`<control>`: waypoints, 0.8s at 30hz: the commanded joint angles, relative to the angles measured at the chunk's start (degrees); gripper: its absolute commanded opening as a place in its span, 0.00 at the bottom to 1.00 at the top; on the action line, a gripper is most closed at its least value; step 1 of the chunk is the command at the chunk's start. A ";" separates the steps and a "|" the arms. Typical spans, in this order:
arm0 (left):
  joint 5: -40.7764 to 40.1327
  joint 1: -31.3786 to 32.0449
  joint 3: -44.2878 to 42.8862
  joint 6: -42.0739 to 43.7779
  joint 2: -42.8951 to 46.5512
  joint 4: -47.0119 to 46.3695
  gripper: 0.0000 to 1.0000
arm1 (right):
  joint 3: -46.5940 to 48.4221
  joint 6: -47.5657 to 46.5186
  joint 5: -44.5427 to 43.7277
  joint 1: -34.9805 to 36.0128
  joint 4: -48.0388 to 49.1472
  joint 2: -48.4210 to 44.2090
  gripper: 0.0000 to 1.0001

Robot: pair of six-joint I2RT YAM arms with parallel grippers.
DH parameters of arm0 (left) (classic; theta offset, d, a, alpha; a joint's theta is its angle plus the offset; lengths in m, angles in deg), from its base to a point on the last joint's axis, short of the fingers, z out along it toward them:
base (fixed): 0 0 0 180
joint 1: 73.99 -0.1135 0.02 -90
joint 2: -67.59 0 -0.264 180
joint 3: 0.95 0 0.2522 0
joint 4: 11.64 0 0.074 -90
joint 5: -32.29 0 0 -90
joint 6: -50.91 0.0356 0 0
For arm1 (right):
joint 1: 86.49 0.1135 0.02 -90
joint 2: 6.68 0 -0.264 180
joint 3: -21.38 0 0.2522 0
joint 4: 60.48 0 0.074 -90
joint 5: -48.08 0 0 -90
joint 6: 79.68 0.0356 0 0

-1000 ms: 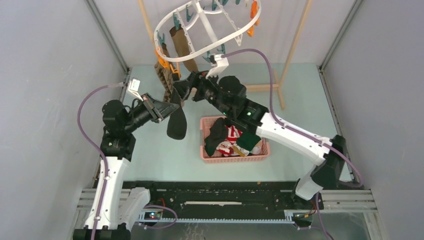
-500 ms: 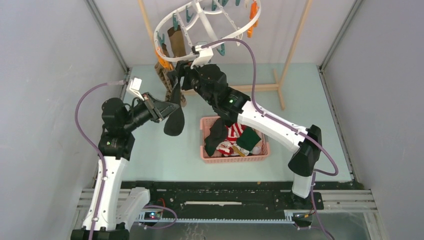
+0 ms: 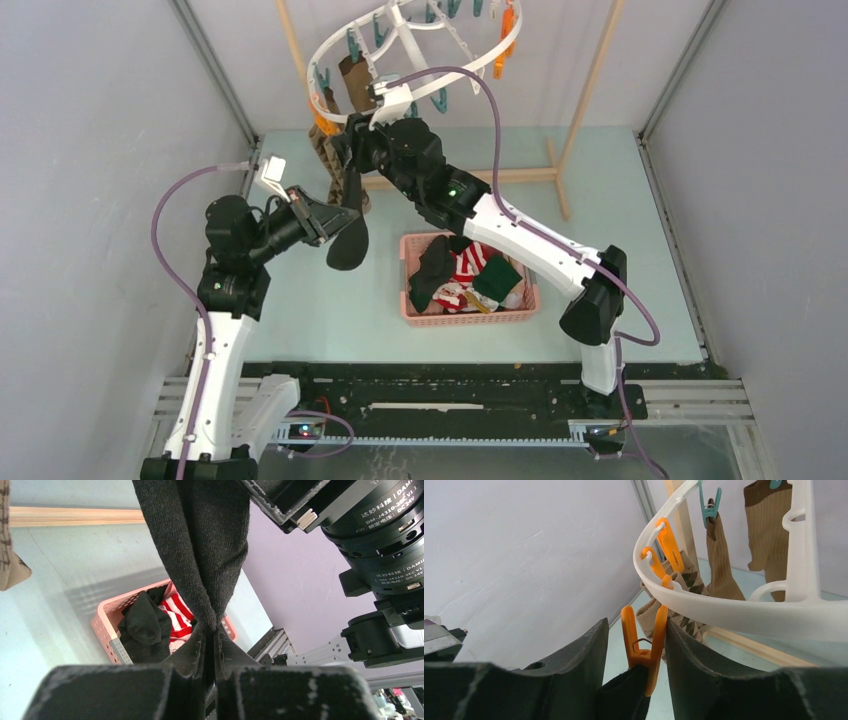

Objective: Remove the socks clipped to the hanger
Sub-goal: Remove the sock from the hanger.

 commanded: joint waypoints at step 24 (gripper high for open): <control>-0.91 0.59 -3.61 3.46 1.56 3.34 0.00 | 3.42 -1.79 4.34 -1.38 1.82 -0.59 0.08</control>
